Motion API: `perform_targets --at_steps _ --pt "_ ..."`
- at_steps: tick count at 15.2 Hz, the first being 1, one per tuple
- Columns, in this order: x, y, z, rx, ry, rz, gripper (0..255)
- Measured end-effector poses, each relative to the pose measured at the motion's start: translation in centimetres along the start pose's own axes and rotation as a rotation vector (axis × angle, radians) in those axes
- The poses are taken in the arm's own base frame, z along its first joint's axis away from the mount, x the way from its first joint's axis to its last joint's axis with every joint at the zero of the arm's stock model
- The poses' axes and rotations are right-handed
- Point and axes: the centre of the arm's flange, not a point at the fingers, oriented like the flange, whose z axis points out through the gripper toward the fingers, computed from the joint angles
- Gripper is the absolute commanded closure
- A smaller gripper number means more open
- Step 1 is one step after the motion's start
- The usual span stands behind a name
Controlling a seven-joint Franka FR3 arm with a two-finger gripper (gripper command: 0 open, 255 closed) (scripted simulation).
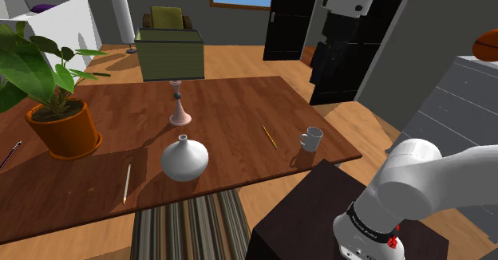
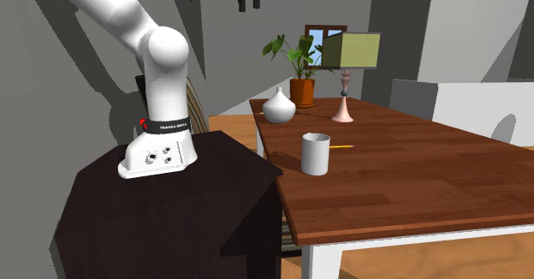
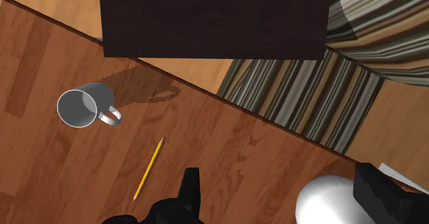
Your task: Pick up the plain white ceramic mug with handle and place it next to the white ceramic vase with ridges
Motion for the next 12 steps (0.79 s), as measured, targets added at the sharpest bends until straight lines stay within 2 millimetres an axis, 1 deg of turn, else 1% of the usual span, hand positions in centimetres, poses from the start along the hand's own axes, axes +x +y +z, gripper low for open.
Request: perform_targets --at_steps 1,2,4,6,8,10,12 --pt "0.0 0.0 0.0 0.000 0.000 0.000 0" --pt "0.1 0.5 0.5 0.000 0.002 0.003 0" --pt "0.1 1.6 2.1 -0.003 0.009 0.013 0" --pt "0.1 3.7 3.9 -0.004 0.018 0.025 0" --pt "0.0 5.1 5.7 -0.007 0.027 0.037 0" --pt "-0.1 7.2 7.6 -0.009 0.036 0.050 0" --pt "0.3 8.9 9.7 -0.012 0.044 0.062 0"
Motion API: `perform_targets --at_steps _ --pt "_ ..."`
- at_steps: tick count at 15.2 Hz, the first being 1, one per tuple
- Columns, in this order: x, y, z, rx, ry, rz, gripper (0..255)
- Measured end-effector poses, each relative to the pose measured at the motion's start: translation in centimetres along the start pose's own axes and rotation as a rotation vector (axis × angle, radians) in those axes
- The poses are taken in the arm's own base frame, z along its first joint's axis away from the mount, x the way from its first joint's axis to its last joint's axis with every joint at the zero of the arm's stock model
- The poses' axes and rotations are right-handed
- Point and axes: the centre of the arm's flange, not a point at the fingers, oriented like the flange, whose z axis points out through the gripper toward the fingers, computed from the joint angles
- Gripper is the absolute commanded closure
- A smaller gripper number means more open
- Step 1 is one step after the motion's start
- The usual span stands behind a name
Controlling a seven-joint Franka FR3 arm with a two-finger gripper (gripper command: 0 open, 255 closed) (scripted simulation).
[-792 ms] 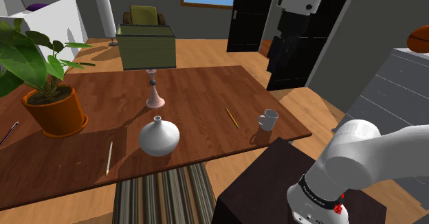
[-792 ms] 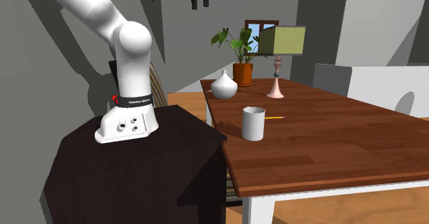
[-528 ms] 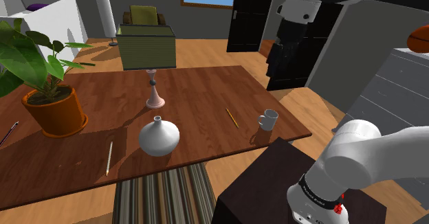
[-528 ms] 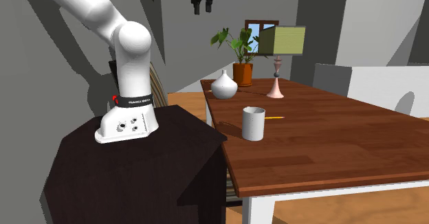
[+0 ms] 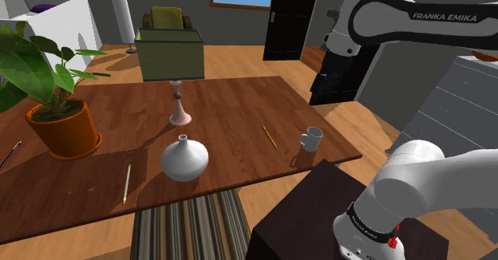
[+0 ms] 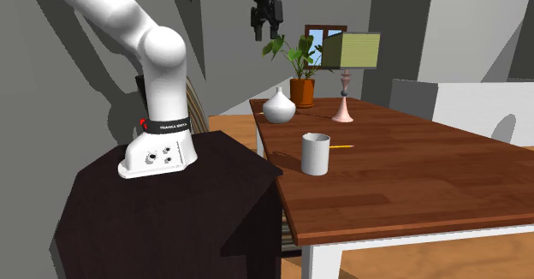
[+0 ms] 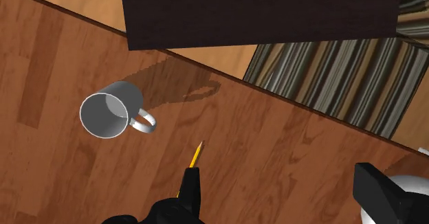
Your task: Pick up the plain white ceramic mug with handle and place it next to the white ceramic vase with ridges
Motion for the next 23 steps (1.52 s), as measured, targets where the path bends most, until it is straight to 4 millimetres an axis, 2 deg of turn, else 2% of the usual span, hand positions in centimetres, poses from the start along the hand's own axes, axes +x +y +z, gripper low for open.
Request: perform_targets --at_steps 21,23 --pt "0.2 18.3 19.7 -0.020 0.099 0.127 0" --pt "0.4 20.7 21.8 -0.024 0.108 0.139 0"
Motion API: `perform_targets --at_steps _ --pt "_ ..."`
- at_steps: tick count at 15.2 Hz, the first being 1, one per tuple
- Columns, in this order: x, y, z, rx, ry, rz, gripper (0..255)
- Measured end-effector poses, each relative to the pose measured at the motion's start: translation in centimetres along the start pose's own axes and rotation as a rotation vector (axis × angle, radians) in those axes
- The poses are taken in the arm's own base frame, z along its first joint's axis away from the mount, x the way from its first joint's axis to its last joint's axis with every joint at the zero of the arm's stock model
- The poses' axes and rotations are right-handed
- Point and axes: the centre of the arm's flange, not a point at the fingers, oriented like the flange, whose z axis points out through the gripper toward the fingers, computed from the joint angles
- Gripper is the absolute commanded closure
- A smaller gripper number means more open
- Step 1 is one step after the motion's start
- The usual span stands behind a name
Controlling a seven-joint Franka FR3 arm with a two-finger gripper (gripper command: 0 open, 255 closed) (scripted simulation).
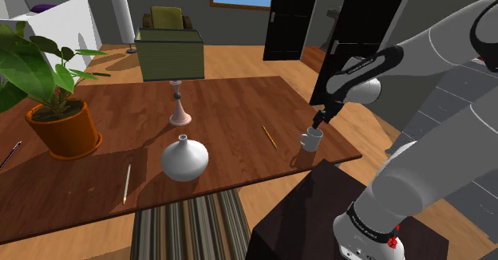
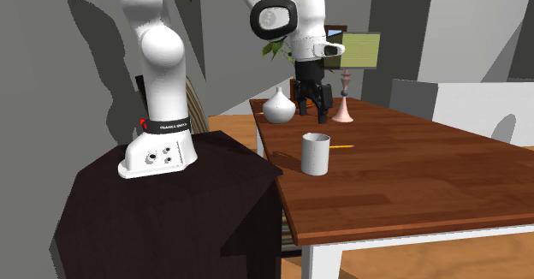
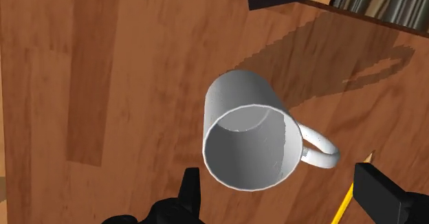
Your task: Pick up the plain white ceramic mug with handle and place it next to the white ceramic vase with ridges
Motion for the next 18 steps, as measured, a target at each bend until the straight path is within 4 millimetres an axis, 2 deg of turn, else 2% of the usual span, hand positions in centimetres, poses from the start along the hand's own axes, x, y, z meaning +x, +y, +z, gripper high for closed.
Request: perform_targets --at_steps 5,12,18 --pt "0.1 3.7 4.5 -0.007 0.020 0.024 0" --pt "0.0 4.1 8.3 -0.010 0.024 0.029 0" --pt "0.0 4.1 8.6 -0.010 0.025 0.030 0"
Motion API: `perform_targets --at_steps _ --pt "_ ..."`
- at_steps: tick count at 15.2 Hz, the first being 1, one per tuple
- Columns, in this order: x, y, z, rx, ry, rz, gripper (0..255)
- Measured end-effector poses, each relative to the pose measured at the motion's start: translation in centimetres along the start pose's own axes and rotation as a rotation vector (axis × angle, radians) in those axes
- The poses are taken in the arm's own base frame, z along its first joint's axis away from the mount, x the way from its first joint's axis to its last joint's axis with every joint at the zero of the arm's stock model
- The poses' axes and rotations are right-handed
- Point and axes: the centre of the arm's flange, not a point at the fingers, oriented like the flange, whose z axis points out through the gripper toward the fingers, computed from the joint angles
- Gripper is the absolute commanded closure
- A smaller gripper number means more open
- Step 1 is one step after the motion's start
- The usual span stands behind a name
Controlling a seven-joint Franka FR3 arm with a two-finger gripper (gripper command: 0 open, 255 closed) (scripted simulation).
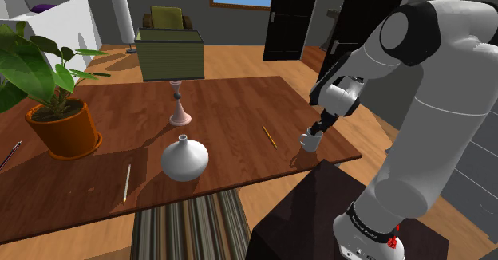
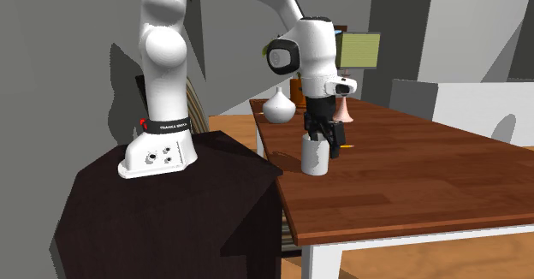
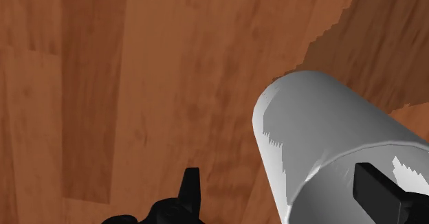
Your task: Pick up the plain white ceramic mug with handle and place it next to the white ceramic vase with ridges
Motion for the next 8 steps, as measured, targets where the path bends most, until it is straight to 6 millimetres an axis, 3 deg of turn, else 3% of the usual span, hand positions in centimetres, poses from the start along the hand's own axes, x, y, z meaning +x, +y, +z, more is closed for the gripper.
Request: perform_targets --at_steps 1,2,8 --pt "0.00 0.00 0.00 0.000 0.000 0.000 0" --pt "0.00 0.00 0.00 0.000 0.000 0.000 255" --pt "0.00 0.00 0.00 0.000 0.000 0.000 255"
